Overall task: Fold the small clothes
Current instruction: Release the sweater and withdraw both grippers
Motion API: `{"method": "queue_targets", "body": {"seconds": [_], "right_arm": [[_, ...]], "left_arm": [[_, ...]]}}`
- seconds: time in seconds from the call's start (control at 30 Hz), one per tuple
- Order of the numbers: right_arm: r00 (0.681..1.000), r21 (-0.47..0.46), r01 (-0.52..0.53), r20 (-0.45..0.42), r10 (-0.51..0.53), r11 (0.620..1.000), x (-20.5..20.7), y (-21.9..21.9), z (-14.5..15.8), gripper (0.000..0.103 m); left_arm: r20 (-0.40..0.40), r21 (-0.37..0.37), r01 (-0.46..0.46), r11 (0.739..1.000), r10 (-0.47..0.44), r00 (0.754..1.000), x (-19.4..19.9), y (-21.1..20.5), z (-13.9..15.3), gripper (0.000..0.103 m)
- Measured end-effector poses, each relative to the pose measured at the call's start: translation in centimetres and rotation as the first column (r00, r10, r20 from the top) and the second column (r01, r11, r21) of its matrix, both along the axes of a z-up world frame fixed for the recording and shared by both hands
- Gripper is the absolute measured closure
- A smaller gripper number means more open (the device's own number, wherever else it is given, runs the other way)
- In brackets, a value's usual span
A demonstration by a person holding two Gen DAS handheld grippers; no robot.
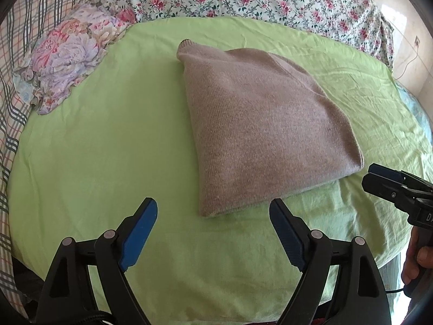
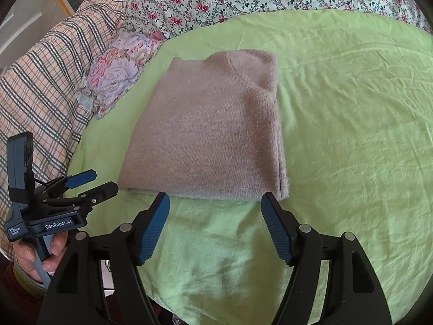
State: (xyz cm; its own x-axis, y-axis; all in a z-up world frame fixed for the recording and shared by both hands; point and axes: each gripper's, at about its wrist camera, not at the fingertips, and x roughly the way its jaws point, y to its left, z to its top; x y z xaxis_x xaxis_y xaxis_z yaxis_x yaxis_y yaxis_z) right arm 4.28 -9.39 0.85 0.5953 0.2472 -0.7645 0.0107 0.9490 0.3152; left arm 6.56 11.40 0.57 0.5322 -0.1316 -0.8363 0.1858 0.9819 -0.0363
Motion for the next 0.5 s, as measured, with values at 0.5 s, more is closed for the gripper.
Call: {"method": "queue_targets", "body": {"seconds": [0.5], "right_arm": [[0.999, -0.077, -0.039, 0.023, 0.041, 0.996, 0.22, 0.82, 0.28, 0.020]], "left_arm": [[0.041, 0.015, 0.013, 1.000, -0.014, 0.999, -0.53, -0.14, 0.89, 0.015]]}}
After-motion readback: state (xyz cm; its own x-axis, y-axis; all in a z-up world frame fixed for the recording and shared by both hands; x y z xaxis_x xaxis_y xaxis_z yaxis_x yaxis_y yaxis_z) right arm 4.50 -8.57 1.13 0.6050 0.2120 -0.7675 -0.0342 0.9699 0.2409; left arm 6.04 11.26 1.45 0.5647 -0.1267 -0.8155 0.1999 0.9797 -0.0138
